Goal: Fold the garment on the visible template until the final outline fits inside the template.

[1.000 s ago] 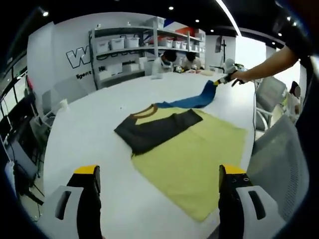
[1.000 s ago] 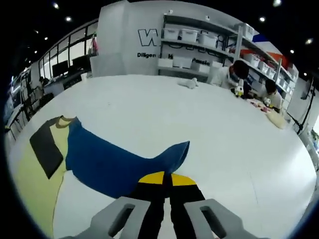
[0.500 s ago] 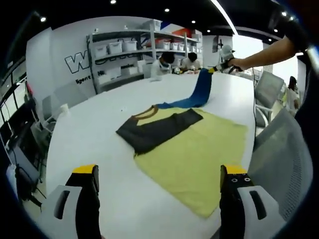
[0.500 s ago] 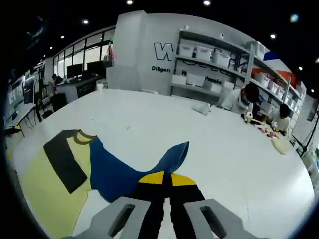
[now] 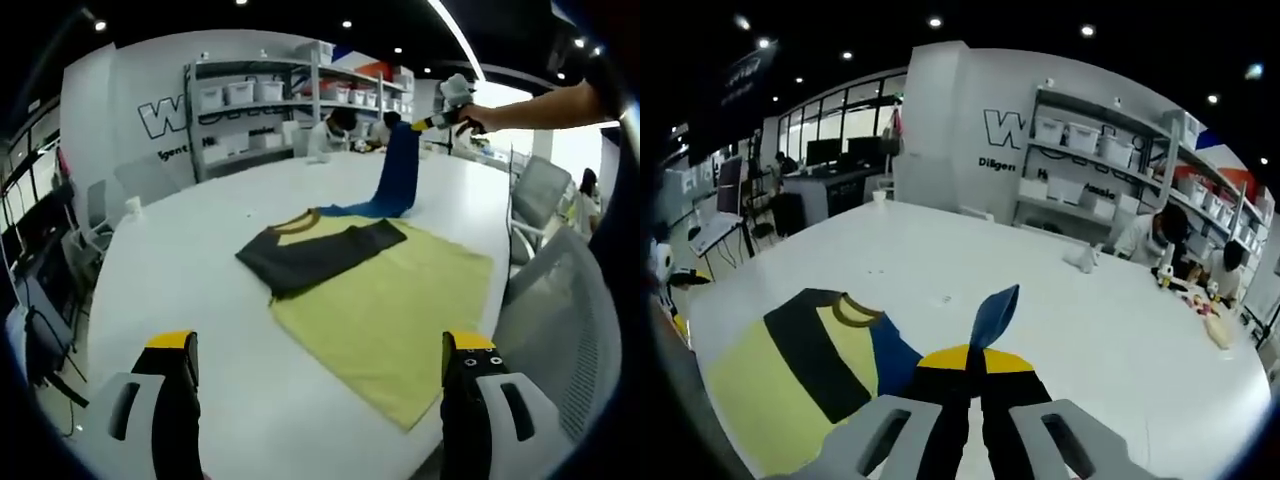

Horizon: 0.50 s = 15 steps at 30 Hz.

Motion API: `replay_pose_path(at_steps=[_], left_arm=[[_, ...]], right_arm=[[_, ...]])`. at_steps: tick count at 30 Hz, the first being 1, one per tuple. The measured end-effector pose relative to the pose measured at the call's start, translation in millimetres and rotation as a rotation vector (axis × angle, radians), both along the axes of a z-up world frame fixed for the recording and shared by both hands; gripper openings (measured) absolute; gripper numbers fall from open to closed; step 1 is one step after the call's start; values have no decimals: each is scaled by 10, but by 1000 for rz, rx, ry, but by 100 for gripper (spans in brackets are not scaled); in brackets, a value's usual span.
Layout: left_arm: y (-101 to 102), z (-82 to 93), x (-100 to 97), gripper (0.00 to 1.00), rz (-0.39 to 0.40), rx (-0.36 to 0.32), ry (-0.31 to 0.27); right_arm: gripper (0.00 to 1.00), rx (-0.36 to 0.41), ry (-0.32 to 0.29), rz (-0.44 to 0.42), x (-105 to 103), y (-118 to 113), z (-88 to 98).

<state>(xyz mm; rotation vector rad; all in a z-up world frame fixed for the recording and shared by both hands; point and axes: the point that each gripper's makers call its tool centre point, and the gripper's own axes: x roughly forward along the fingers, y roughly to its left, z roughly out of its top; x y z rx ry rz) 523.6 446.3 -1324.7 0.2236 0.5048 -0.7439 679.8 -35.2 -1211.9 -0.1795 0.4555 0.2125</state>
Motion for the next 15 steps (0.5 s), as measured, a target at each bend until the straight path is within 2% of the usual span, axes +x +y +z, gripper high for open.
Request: replay_pose_path(at_steps=[6, 15], left_arm=[[12, 14, -4, 99, 1, -7, -5], [33, 37, -25, 99, 5, -28, -6]], right_arm=[[0, 12, -31, 37, 20, 248, 226], [0, -12, -32, 126, -16, 717, 393]])
